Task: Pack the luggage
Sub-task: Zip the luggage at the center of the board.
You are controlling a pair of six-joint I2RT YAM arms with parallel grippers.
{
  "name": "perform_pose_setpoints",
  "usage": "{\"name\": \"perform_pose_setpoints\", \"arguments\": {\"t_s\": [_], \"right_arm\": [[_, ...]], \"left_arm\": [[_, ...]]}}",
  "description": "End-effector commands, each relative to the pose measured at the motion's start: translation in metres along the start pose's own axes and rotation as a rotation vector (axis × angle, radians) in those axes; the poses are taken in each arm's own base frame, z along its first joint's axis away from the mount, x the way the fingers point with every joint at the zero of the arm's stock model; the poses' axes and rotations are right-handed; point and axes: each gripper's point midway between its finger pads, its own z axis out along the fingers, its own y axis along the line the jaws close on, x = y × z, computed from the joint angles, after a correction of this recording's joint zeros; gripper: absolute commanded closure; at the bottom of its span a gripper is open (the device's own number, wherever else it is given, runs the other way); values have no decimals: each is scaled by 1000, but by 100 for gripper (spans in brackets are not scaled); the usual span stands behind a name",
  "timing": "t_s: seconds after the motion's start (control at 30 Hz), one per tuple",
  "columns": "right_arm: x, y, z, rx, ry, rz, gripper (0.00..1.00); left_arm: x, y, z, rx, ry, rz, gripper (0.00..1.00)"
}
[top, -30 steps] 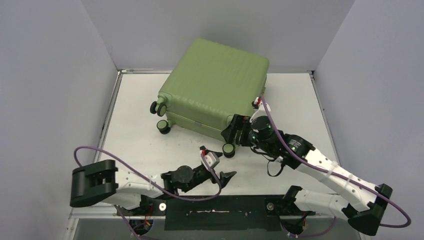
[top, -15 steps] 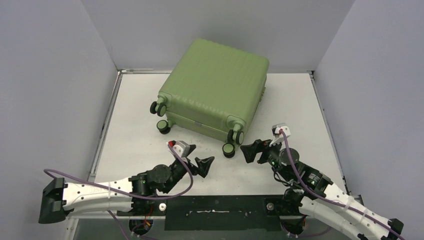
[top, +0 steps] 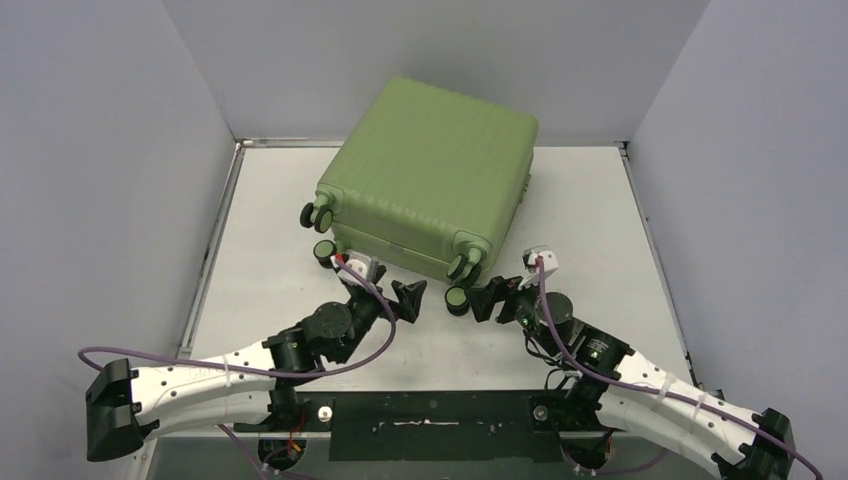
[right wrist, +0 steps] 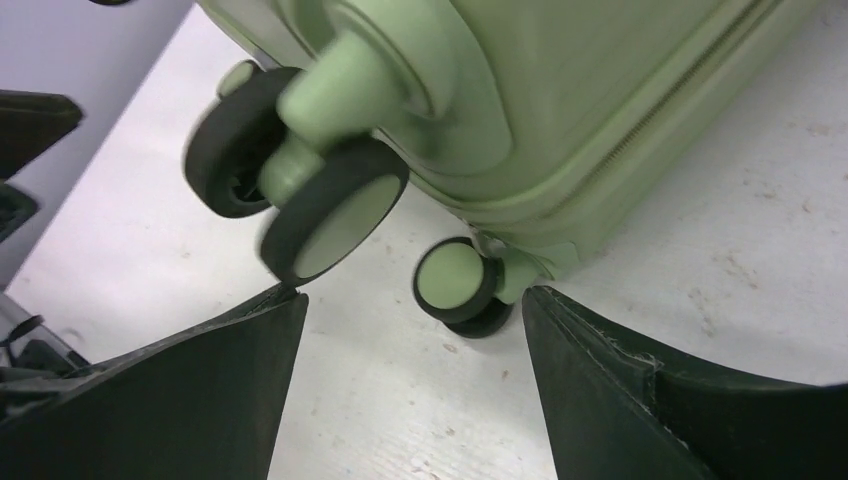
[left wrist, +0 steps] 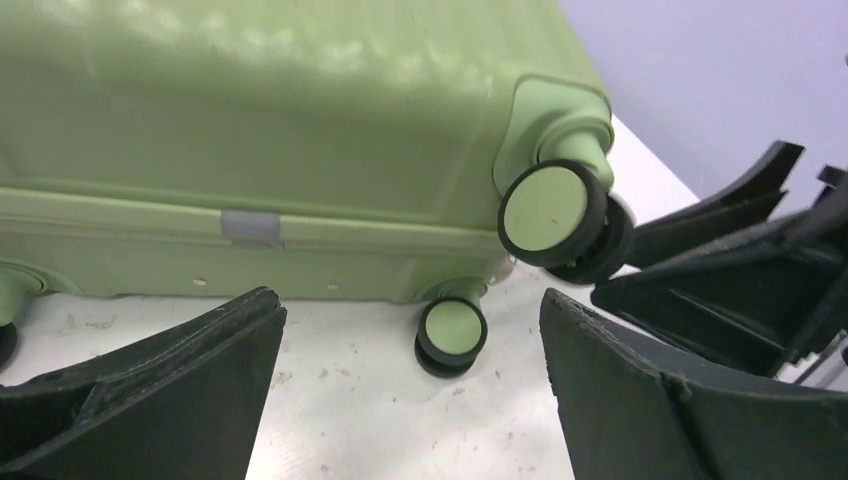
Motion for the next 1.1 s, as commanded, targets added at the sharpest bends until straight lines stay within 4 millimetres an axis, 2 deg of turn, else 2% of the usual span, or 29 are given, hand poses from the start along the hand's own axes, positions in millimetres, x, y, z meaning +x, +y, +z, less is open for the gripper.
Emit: {"name": "perform_pose_setpoints", "arguments": {"t_s": [0.0,0.03,0.1,0.27,0.4,0.53,0.63,0.7,0.8,0.83,0.93,1.0,1.07], "right_arm": [[-83,47,-6,-114,-176,95,17],[-86,50,-4,-103,-154,104,13],[-77,52,3,-69,-60,118,9],[-58,53,11,-31,51,267,5],[-50,45,22,8,118,376,6],[-46,40,30,54,159,395,12],[-42,41,39,62,191,392,23],[-43,45,43,53,198,394,36],[-50,46,44,51,172,382,60],[-53,46,43,54,160,366,71],[-70,51,40,46,114,293,93],[-82,56,39,41,87,225,100],[-95,59,37,41,58,157,100]], "left_arm": [[-42,-14,13,34,-51,-111,3],[-45,-16,14,43,-52,-118,3],[-48,-17,16,53,-52,-118,3],[-42,-9,12,35,-34,-116,3],[-34,0,3,18,-21,-135,3],[-29,11,-6,-5,-9,-150,3],[-27,17,-11,-17,-9,-162,3],[-27,20,-15,-19,-14,-172,3],[-25,23,-18,-21,-14,-181,3],[-25,24,-19,-22,-13,-181,3],[-22,27,-20,-28,-9,-180,3],[-21,28,-20,-31,-8,-177,3],[-19,29,-20,-34,-6,-174,3]]}}
